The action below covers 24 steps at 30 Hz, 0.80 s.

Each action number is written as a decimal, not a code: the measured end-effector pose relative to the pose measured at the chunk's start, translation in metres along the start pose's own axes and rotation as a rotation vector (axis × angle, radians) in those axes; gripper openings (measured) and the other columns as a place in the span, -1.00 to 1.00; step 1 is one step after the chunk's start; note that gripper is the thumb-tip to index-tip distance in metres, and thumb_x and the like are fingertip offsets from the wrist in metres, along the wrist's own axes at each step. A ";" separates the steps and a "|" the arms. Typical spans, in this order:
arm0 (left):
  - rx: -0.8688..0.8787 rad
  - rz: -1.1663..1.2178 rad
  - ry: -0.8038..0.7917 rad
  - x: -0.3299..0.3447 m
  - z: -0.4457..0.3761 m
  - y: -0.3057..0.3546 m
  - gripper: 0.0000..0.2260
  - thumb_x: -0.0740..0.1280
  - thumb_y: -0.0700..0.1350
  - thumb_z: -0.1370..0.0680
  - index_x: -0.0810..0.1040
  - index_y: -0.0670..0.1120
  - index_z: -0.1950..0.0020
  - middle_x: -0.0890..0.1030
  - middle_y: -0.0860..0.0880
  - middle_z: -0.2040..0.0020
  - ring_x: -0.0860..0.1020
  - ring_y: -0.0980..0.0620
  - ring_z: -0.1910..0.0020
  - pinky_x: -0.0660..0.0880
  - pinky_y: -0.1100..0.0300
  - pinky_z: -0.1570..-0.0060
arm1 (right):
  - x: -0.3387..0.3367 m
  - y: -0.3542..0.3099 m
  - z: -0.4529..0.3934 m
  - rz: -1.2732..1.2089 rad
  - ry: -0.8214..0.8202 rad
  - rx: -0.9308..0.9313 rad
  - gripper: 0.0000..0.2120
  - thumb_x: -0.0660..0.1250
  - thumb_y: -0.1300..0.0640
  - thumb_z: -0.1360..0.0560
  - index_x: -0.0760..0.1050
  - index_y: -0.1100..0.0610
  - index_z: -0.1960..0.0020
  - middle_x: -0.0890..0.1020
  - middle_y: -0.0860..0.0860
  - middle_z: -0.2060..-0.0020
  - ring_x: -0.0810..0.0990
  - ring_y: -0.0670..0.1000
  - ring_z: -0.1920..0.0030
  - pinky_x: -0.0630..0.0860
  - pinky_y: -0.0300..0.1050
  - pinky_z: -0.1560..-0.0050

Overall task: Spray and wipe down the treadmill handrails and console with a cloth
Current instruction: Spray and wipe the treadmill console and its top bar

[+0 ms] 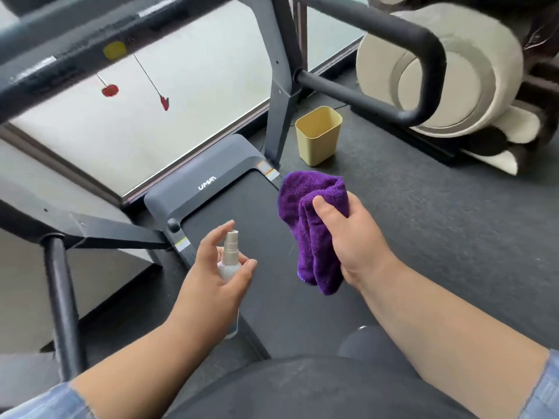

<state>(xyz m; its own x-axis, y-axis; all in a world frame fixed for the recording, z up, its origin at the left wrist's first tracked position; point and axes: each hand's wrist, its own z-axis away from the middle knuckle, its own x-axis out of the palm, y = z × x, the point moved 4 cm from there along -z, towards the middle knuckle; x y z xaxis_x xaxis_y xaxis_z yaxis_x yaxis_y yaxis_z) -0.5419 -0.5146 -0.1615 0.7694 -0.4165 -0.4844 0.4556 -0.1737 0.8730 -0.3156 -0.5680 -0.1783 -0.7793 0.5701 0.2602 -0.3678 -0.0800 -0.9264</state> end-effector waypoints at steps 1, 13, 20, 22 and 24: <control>-0.010 -0.012 0.007 0.005 -0.008 0.018 -0.42 0.43 -0.11 -0.57 0.27 0.51 -0.28 0.60 0.15 0.12 0.57 0.09 0.27 0.51 0.19 0.14 | -0.003 -0.013 -0.006 0.001 -0.031 0.018 -0.68 0.44 -0.11 -0.47 0.59 -0.04 -0.18 0.72 -0.03 -0.05 0.70 -0.02 -0.08 0.63 -0.12 0.01; -0.020 0.023 0.306 -0.055 -0.060 0.180 -0.36 0.41 -0.09 -0.57 0.19 0.60 -0.24 0.57 0.20 0.10 0.54 0.18 0.36 0.48 0.39 0.37 | 0.042 -0.158 -0.034 0.055 -0.374 0.166 -0.58 0.48 -0.25 -0.36 0.59 -0.15 -0.16 0.71 0.01 -0.09 0.70 0.07 -0.11 0.62 0.19 -0.11; -0.100 0.021 0.512 -0.110 -0.059 0.158 -0.41 0.42 -0.07 -0.56 0.25 0.52 -0.31 0.59 0.17 0.09 0.57 0.10 0.29 0.47 0.43 0.29 | 0.129 -0.167 -0.067 0.113 -0.569 0.198 -0.61 0.47 -0.23 -0.35 0.61 -0.14 -0.13 0.72 0.06 -0.07 0.72 0.13 -0.06 0.64 0.20 -0.05; -0.129 0.038 0.540 -0.127 -0.062 0.141 -0.43 0.42 -0.07 -0.56 0.27 0.47 -0.35 0.59 0.15 0.09 0.57 0.08 0.30 0.47 0.41 0.27 | 0.158 -0.164 -0.079 0.123 -0.603 0.223 -0.63 0.48 -0.23 -0.33 0.62 -0.15 -0.09 0.72 0.07 -0.05 0.72 0.14 -0.04 0.65 0.22 -0.03; -0.153 0.049 0.573 -0.147 -0.071 0.123 -0.44 0.42 -0.07 -0.56 0.28 0.44 -0.37 0.59 0.17 0.08 0.57 0.10 0.28 0.48 0.41 0.24 | 0.190 -0.162 -0.093 0.147 -0.641 0.233 -0.64 0.48 -0.23 -0.33 0.62 -0.15 -0.09 0.72 0.07 -0.04 0.72 0.16 -0.04 0.63 0.29 -0.05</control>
<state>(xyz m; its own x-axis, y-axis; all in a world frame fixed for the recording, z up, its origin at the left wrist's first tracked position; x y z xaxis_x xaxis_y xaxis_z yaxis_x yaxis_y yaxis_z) -0.5673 -0.4111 0.0131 0.8910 0.1347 -0.4335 0.4397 -0.0184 0.8980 -0.3568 -0.3702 -0.0040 -0.9488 -0.0490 0.3121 -0.2790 -0.3336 -0.9005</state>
